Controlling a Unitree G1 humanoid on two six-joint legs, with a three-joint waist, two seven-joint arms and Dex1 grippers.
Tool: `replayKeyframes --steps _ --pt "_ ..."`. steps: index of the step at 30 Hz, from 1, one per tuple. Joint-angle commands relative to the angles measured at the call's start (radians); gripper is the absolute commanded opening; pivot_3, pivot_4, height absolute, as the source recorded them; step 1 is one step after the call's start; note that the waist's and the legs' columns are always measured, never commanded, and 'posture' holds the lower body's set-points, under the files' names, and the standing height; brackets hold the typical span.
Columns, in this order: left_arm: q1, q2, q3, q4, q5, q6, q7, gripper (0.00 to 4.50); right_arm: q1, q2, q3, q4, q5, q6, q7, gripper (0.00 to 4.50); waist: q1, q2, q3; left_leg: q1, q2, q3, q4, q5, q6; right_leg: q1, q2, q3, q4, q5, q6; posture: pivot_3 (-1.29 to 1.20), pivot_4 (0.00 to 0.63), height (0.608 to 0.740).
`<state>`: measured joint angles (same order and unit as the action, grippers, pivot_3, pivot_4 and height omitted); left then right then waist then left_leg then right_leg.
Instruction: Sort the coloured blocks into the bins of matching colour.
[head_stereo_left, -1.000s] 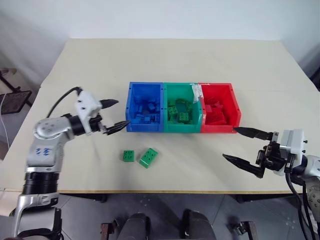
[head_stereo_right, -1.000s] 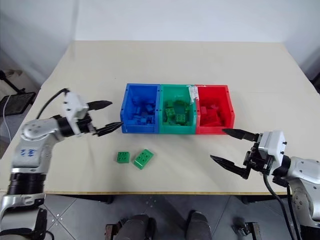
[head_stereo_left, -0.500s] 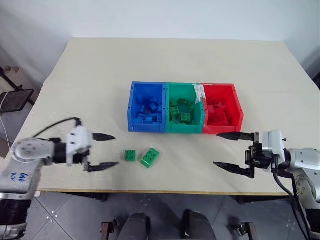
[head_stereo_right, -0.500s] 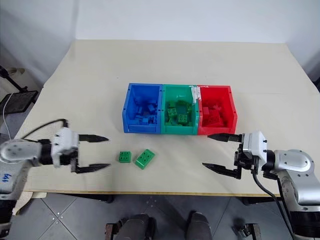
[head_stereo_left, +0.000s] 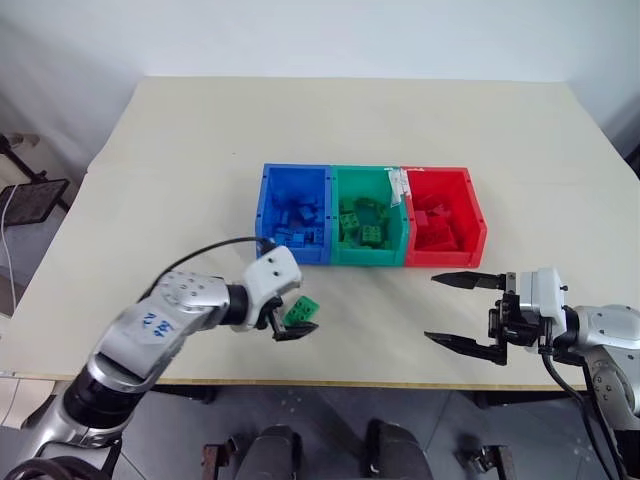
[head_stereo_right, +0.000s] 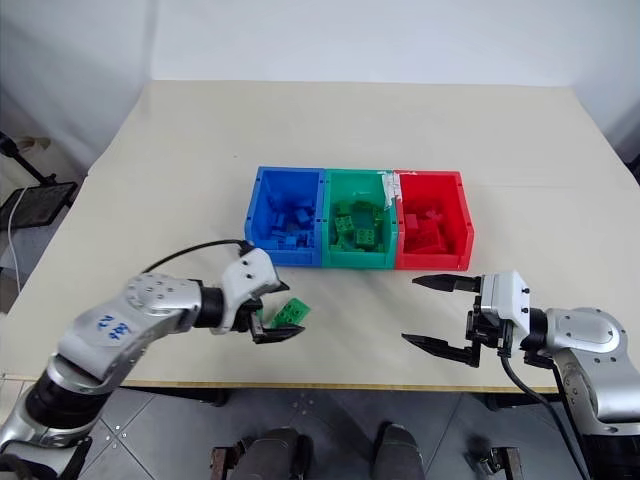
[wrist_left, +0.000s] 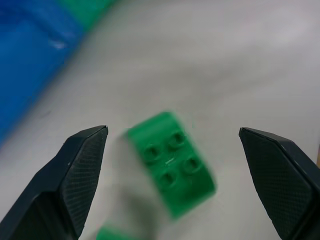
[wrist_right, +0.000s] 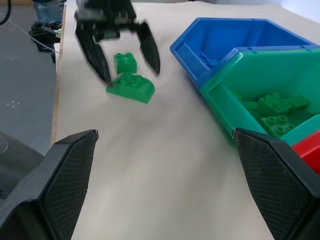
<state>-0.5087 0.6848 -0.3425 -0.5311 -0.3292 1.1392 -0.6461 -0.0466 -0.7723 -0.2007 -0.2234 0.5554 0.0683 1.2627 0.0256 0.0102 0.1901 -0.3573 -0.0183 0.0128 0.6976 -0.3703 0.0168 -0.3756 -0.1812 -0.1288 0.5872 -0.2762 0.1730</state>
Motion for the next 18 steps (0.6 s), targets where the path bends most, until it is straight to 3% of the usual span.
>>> replayKeyframes --steps 1,2,5,13,18 --pt "-0.038 0.047 -0.068 0.007 0.045 0.028 0.005 4.48 0.023 -0.009 -0.016 -0.060 0.009 0.001 -0.013 4.50 0.000 0.000 0.000 0.000 0.000 0.000 0.000 0.000 0.000 0.000 0.000 0.000 0.000 0.000 0.000 0.00 0.150 0.740" --pt "-0.045 0.066 -0.084 0.010 0.057 0.023 0.000 4.48 0.030 -0.010 -0.021 -0.066 0.010 0.002 -0.017 4.50 0.000 0.000 0.000 0.000 0.000 0.000 0.000 0.000 0.000 0.000 0.000 0.000 0.000 0.000 0.000 0.00 0.150 0.740" --pt "-0.056 0.104 -0.113 0.015 0.073 0.011 -0.011 3.87 0.046 -0.011 -0.033 -0.073 0.009 -0.001 -0.028 4.50 0.000 0.000 0.000 0.001 0.000 0.000 0.000 0.000 0.000 0.000 0.000 0.001 -0.001 0.000 0.000 0.00 0.150 0.740" --pt "-0.056 0.072 -0.113 0.032 0.059 -0.018 -0.037 1.45 0.074 -0.009 -0.039 -0.093 0.009 -0.006 -0.059 4.50 0.004 0.000 0.000 0.001 0.000 -0.001 0.000 0.000 0.000 0.000 0.000 0.002 -0.001 0.000 0.000 0.00 0.150 0.740" --pt "-0.066 -0.004 -0.038 0.075 0.035 -0.135 -0.057 1.45 0.145 -0.001 -0.107 -0.131 0.025 0.001 -0.109 4.50 0.023 0.000 0.000 0.000 -0.001 0.000 0.001 0.000 0.000 0.001 0.000 0.003 -0.001 0.000 0.000 0.00 0.150 0.740"
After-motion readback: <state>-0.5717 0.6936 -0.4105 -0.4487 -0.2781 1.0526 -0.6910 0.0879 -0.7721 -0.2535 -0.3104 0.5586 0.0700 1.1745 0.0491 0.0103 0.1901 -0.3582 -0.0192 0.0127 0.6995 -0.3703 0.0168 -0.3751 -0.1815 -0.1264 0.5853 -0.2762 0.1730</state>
